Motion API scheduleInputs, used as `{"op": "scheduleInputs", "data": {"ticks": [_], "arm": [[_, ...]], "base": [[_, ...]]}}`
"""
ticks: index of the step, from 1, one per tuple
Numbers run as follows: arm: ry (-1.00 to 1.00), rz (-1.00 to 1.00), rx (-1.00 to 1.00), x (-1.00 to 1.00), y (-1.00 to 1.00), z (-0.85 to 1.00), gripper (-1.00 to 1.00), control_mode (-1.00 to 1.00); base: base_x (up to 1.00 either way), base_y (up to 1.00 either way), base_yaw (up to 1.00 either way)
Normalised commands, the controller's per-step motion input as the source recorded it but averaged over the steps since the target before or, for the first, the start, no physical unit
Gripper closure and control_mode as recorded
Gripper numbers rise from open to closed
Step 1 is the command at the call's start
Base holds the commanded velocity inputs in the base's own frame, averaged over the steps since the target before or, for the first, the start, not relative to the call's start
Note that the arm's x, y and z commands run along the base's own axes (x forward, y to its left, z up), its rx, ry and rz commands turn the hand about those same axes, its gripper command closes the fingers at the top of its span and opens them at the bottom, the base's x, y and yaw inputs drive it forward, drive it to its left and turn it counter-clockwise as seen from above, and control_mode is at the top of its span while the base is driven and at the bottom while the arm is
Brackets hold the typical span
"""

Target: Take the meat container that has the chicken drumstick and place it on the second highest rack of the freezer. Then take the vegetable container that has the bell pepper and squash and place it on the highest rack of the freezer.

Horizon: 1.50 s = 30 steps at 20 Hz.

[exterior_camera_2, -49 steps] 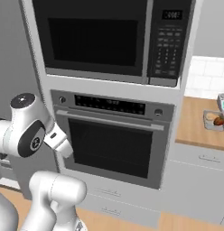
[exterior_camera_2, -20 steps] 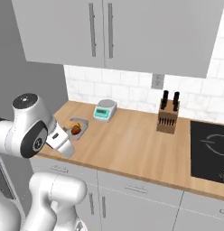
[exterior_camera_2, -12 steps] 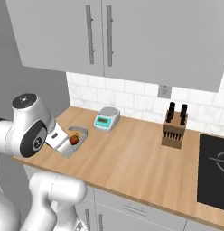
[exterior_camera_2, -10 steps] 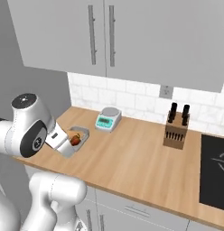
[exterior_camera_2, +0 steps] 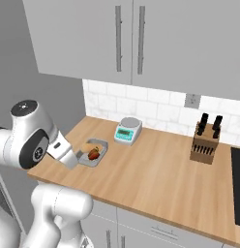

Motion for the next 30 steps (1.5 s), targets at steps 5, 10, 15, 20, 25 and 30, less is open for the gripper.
{"op": "scheduleInputs", "data": {"ticks": [5,10,15,20,25,30], "arm": [[-0.01,0.00,0.00,0.16,-0.03,-0.04,-1.00,-1.00],[0.00,0.06,0.01,0.46,-0.05,-0.12,-1.00,-1.00],[0.03,0.13,-0.01,0.51,-0.01,-0.10,-1.00,-1.00],[0.22,0.30,-0.23,0.48,0.10,-0.52,-1.00,-1.00],[0.13,0.40,-0.23,0.44,0.19,-0.48,-1.00,-1.00],[0.09,0.33,-0.09,0.38,0.00,-0.49,-1.00,-1.00]], "base": [[0.01,0.00,0.00],[0.00,0.00,0.00],[0.00,0.00,0.00],[0.00,0.00,0.00],[0.00,0.00,0.00],[0.00,0.00,0.00]]}}
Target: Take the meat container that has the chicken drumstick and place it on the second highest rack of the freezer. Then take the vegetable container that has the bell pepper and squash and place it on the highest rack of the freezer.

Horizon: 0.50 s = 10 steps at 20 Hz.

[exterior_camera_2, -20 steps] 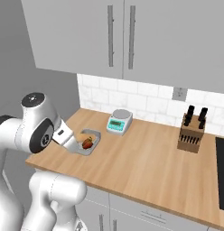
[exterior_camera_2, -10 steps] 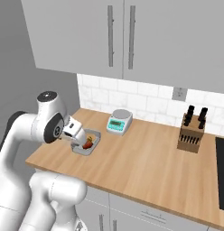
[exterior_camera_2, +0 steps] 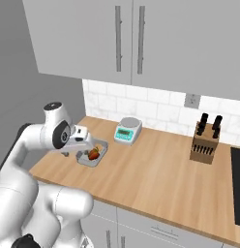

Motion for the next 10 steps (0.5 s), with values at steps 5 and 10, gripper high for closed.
{"op": "scheduleInputs", "data": {"ticks": [5,10], "arm": [[0.00,0.46,-0.06,0.10,0.00,-0.26,-1.00,-1.00],[0.00,0.38,-0.07,0.00,0.17,-0.02,-1.00,-1.00]], "base": [[0.00,0.00,0.00],[0.00,0.00,0.00]]}}
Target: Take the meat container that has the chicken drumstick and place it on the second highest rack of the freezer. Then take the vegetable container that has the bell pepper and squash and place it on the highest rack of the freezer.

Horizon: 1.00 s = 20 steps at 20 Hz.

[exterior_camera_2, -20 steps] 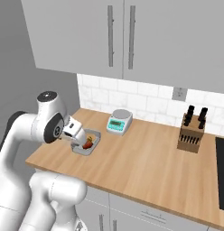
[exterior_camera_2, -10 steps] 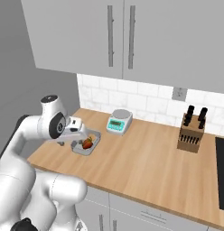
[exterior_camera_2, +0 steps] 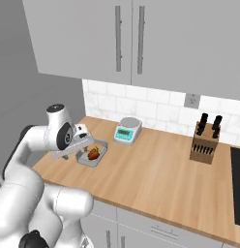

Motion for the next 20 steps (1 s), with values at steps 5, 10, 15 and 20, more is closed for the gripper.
{"op": "scheduleInputs", "data": {"ticks": [5,10,15,20], "arm": [[0.03,0.27,-0.14,0.15,0.32,-0.28,-1.00,-1.00],[0.01,0.25,-0.09,0.33,0.09,-0.32,-1.00,-1.00],[0.00,0.19,-0.02,0.18,0.00,-0.28,-1.00,-1.00],[0.00,0.02,-0.01,0.04,0.00,-0.32,-1.00,-1.00]], "base": [[0.00,0.00,0.00],[0.00,0.00,0.00],[0.00,0.00,0.00],[0.00,0.00,0.00]]}}
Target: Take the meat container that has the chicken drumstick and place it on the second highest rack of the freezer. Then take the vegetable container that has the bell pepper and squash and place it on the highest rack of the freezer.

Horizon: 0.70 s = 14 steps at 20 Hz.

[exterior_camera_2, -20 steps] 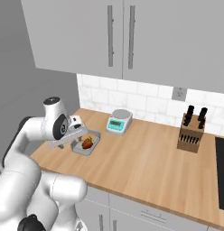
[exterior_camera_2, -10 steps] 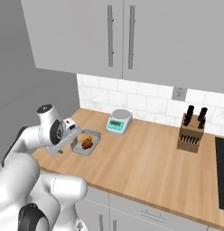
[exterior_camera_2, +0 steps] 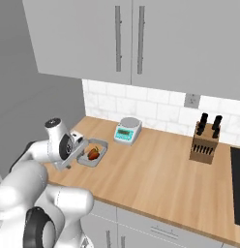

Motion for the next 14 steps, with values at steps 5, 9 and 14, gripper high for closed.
{"op": "scheduleInputs", "data": {"ticks": [5,9,14], "arm": [[0.00,-0.01,0.00,0.25,0.00,-0.14,-1.00,-1.00],[0.00,0.00,0.00,0.33,0.00,-0.12,-1.00,-1.00],[0.03,0.00,0.00,0.14,0.00,-0.35,-1.00,-1.00]], "base": [[0.00,0.00,0.00],[0.00,0.00,0.00],[0.00,0.00,0.00]]}}
